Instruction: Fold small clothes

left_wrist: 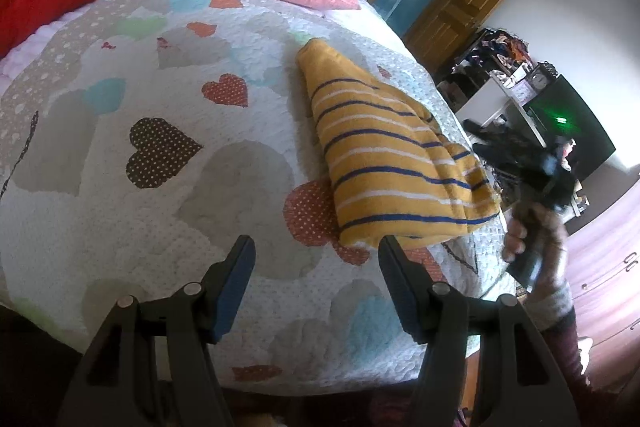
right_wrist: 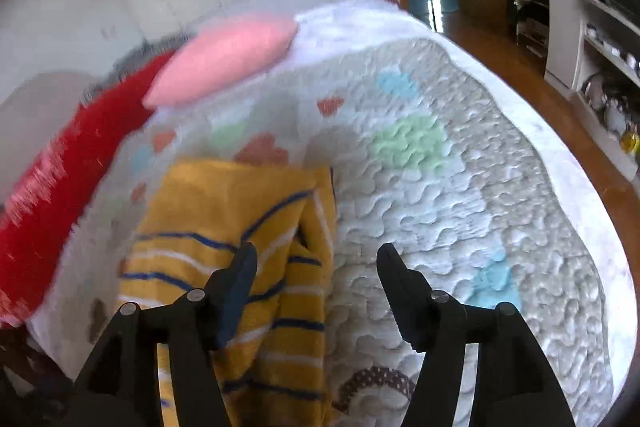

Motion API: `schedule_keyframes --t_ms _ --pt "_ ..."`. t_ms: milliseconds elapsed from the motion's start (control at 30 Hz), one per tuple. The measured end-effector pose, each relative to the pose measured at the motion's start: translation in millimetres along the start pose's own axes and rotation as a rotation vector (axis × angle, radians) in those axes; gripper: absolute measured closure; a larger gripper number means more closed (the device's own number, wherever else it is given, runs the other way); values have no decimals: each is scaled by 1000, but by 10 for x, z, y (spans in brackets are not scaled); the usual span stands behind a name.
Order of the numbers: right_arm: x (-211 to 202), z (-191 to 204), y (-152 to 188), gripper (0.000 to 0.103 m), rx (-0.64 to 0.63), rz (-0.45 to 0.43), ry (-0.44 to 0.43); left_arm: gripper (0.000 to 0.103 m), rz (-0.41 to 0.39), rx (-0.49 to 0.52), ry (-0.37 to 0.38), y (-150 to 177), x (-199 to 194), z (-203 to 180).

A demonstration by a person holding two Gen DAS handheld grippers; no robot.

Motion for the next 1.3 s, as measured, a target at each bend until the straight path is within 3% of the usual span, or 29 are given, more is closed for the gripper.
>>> schedule_keyframes --t_ms 100,200,233,267,300,400,467,500,567,667,733,800,1033,1300 --pt "-207 118 77 32 -21 -31 -74 40 13 -6 2 13 56 -9" --pt "-147 264 257 35 -84 19 -105 40 35 -4 5 56 114 -64" --pt "-78 299 347 47 -104 55 -111 40 39 -1 4 65 122 -75" --pt "3 306 424 86 -118 90 -86 40 43 4 1 79 123 -93" --pt "50 272 488 91 -114 106 -51 40 43 8 -2 87 114 -105" --pt "122 14 610 91 -12 115 -11 40 38 16 -21 97 83 -99" --pt "158 -110 636 97 -2 118 105 40 43 8 -27 97 87 -79" --pt "204 -212 676 97 15 136 138 40 46 1 -24 98 91 -71" --pt "204 -366 720 97 78 154 106 40 46 3 -17 110 98 -74" --pt "5 -502 726 96 124 94 94 39 57 16 -23 146 154 -81" --pt "-110 -546 735 83 140 58 94 39 82 15 -30 175 227 -72" --pt "-180 -599 795 62 163 42 76 39 108 6 -37 206 293 -61" --pt "-203 -717 1000 61 221 38 39 39 110 37 -52 256 286 -148" --pt "-267 -735 1046 51 230 35 31 38 111 36 -59 267 284 -157"
Point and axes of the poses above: each gripper's, at about its wrist camera, not at the fingertips, and x roughly the way its jaws point, z to its left, y to its underside, the point moved 1 cm from there along x, roughly the way its jaws point, and after that the axes turned 9 degrees about y, right-handed, at the moved point
